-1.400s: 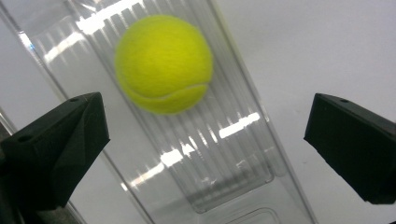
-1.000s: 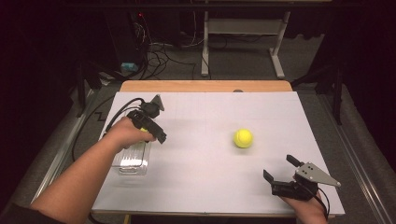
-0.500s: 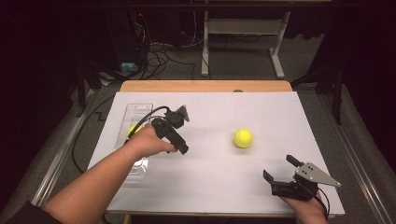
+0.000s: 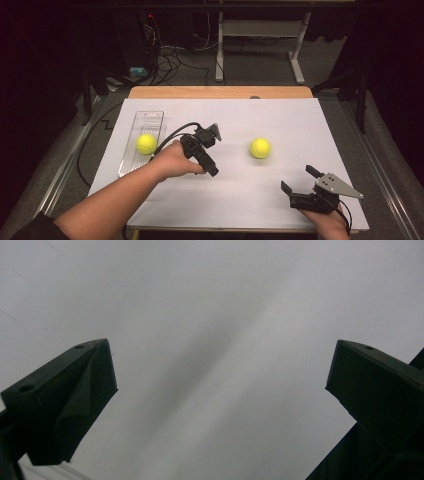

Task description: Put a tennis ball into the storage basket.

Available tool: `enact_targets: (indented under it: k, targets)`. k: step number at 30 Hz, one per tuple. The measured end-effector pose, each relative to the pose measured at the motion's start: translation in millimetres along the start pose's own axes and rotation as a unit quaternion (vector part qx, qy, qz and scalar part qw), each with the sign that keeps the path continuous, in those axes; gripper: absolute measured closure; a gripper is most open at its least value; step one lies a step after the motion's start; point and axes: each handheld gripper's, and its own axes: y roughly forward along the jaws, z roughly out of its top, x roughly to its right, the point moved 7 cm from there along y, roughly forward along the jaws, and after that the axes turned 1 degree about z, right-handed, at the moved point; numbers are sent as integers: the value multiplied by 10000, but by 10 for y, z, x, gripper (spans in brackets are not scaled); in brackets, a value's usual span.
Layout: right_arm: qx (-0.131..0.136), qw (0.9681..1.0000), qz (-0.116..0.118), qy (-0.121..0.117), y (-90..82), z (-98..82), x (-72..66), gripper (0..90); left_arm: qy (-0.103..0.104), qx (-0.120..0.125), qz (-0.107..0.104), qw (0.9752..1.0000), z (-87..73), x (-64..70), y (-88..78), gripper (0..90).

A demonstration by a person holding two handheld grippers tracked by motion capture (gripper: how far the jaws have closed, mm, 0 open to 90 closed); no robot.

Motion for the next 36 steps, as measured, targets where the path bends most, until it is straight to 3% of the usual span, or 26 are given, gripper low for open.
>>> enact_targets:
  k: [8,19,26,27,36]
  targets:
    - [-22,10000,-34,-67,43,10,-9,0,-170,75,13,9998,-109,-120,62,5]
    - [-82,9999,-92,-52,162,72,6,0,-66,-36,15,10000,-140,-109,124,5]
    - [-139,9998,-153,-81,491,302,45,0,6,-25,0,10000,-124,-68,145,5]
    - [-231,9995,-190,-125,650,360,68,0,19,-18,7,10000,-124,-61,146,5]
    - [-606,9978,-253,-56,1038,411,152,12,43,-17,-43,10000,-120,-53,163,5]
